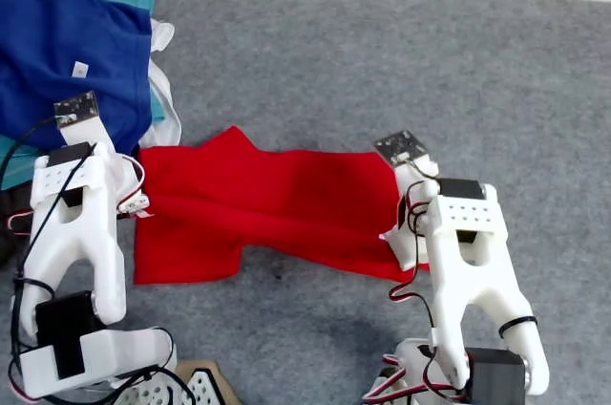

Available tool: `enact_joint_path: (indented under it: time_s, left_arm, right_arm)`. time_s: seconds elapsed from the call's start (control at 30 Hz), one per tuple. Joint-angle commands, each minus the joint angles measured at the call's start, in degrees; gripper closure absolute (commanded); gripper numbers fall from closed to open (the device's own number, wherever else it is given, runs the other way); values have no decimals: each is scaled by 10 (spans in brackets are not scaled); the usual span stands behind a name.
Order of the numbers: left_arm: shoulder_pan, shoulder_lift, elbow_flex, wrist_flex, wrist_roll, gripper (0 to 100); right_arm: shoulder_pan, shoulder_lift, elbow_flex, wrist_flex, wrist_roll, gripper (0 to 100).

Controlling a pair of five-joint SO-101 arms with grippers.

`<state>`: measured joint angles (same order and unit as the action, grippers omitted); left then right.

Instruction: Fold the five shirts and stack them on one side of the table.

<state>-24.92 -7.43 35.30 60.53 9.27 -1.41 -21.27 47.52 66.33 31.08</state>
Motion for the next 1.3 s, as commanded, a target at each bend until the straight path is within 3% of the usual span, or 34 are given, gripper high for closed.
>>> enact_joint_path:
  time_s: [0.0, 0.13, 0.23, 0.57, 0.83, 0.93, 1.07, 1.27]
  left_arm:
    - [-15, -24, 0, -8, 0, 866]
    - [-12, -25, 1, -5, 0, 670]
    - [-16, -26, -1, 9, -2, 597]
    - [-91, -119, -87, 133, -4, 593]
    - [-110, -122, -131, 134, -1, 593]
    - [-63, -73, -172, 134, 1, 594]
    - [51, 22, -255, 139, 2, 622]
    - [156, 187, -436, 206, 2, 812]
  right_arm:
    - [0, -23, -5, -6, 5, 915]
    - [-10, -26, -6, -5, 4, 774]
    - [-11, -26, -33, 9, 4, 786]
    - [-22, -26, -206, 155, -44, 820]
    - [-28, -20, -183, 108, -88, 878]
    - [-40, -20, -171, 92, -89, 881]
    - [-52, -25, -175, 92, -114, 882]
    - [-56, -24, -166, 65, -180, 882]
